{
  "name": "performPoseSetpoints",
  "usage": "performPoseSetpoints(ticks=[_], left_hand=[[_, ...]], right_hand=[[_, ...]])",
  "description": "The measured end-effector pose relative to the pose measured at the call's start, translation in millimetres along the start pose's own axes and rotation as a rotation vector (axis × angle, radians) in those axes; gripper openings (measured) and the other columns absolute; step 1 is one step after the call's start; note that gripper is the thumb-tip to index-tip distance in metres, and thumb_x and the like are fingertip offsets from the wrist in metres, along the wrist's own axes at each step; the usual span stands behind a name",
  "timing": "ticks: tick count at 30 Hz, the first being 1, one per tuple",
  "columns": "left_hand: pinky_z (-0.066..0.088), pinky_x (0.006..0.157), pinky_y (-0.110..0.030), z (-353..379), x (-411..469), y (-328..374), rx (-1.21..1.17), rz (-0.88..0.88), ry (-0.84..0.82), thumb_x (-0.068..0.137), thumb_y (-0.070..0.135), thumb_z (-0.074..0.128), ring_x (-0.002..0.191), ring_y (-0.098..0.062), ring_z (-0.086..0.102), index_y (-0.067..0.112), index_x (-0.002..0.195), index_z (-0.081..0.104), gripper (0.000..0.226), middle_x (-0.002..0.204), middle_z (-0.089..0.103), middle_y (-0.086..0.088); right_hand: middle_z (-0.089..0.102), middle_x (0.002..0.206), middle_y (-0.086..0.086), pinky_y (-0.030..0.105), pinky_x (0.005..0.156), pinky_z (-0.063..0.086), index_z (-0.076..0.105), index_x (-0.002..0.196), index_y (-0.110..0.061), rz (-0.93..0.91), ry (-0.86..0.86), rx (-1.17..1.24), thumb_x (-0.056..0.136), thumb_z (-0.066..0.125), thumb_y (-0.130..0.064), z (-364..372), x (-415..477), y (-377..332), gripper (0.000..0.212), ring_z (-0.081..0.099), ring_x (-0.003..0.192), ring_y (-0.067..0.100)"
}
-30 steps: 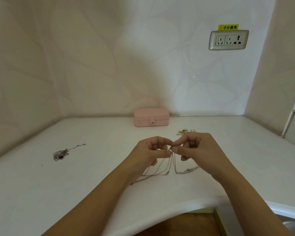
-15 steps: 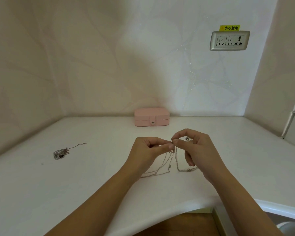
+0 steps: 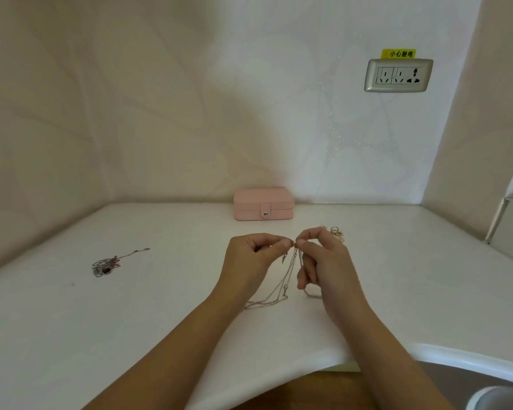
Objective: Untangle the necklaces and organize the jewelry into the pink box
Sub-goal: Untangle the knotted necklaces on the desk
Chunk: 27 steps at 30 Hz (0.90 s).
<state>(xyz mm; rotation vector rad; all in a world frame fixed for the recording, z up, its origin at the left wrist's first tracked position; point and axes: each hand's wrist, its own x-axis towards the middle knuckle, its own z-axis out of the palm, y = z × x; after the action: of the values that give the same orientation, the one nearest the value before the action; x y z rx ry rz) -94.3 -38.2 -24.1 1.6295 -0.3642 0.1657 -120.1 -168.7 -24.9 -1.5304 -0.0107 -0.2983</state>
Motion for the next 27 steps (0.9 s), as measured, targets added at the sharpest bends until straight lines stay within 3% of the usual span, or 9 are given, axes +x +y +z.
performPoseSetpoints(ticks=[2,4,7,11,14,16,20,24,27], left_hand=[[0.039,0.062,-0.024,1,0,-2,0.041,0.001,-0.015,0.082,0.022,0.07,0.068,-0.02,0.045,0.021,0.075,0.076,0.009,0.068,0.054,-0.022],[0.036,0.064,-0.029,3,0,-3,0.051,-0.021,-0.052,0.082,0.021,0.07,0.065,-0.02,0.039,0.018,0.073,0.075,0.011,0.065,0.044,-0.014],[0.032,0.057,-0.021,3,0,-2,0.076,-0.033,-0.112,0.083,0.02,0.071,0.057,-0.016,0.037,0.018,0.072,0.072,0.011,0.059,0.042,-0.008],[0.022,0.046,-0.013,4,-1,-2,0.059,-0.007,-0.117,0.08,0.02,0.074,0.044,-0.006,0.023,0.013,0.085,0.073,0.009,0.046,0.026,0.011],[0.032,0.059,-0.022,5,-2,-2,0.013,0.033,-0.084,0.081,0.023,0.073,0.052,-0.014,0.027,0.017,0.081,0.077,0.008,0.051,0.028,0.002],[0.034,0.06,-0.025,5,-3,0,-0.015,0.052,-0.063,0.085,0.02,0.069,0.052,-0.013,0.032,0.017,0.08,0.077,0.01,0.052,0.038,0.0],[0.037,0.054,-0.007,3,-4,4,-0.027,0.071,-0.013,0.089,0.011,0.062,0.051,0.002,0.051,0.017,0.08,0.073,0.015,0.065,0.066,0.006],[0.027,0.046,-0.021,-1,-2,5,-0.032,0.022,-0.009,0.091,0.014,0.058,0.045,-0.012,0.027,0.016,0.079,0.063,0.013,0.044,0.045,0.012],[0.02,0.041,-0.019,-2,-3,8,-0.08,-0.034,-0.117,0.093,0.015,0.051,0.044,-0.01,0.022,0.018,0.069,0.055,0.025,0.048,0.034,0.009]], right_hand=[[0.036,0.038,-0.001,0.022,0.041,0.037,0.053,0.088,-0.011,-0.015,0.058,-0.033,0.094,0.049,-0.009,6,1,8,0.008,0.044,0.032,0.018],[0.042,0.037,-0.005,0.019,0.039,0.037,0.053,0.091,-0.013,-0.058,0.1,-0.099,0.094,0.049,-0.011,9,2,12,0.006,0.047,0.032,0.017],[0.049,0.038,-0.004,0.019,0.039,0.04,0.056,0.091,-0.014,-0.139,0.132,-0.178,0.094,0.053,-0.018,7,4,12,0.007,0.049,0.032,0.016],[0.055,0.046,-0.002,0.019,0.039,0.038,0.059,0.08,-0.007,-0.111,0.127,-0.225,0.086,0.062,-0.046,5,4,7,0.04,0.05,0.032,0.017],[0.043,0.037,-0.008,0.017,0.039,0.038,0.057,0.076,-0.005,-0.053,0.092,-0.316,0.083,0.06,-0.057,3,3,3,0.053,0.048,0.033,0.016],[0.04,0.034,-0.009,0.015,0.04,0.036,0.058,0.076,-0.004,-0.045,0.074,-0.401,0.083,0.057,-0.06,1,6,-1,0.056,0.045,0.032,0.013],[0.049,0.053,-0.006,0.023,0.053,0.034,0.058,0.072,-0.005,-0.075,0.082,-0.509,0.087,0.058,-0.051,-1,17,-9,0.048,0.043,0.045,0.009],[0.045,0.046,-0.012,0.023,0.055,0.03,0.052,0.059,-0.011,-0.045,0.058,-0.336,0.086,0.066,-0.033,-6,22,-17,0.037,0.038,0.049,0.009],[0.052,0.054,-0.006,0.028,0.067,0.038,0.052,0.049,-0.016,-0.003,0.025,-0.112,0.086,0.065,-0.026,-5,20,-19,0.04,0.046,0.064,0.015]])
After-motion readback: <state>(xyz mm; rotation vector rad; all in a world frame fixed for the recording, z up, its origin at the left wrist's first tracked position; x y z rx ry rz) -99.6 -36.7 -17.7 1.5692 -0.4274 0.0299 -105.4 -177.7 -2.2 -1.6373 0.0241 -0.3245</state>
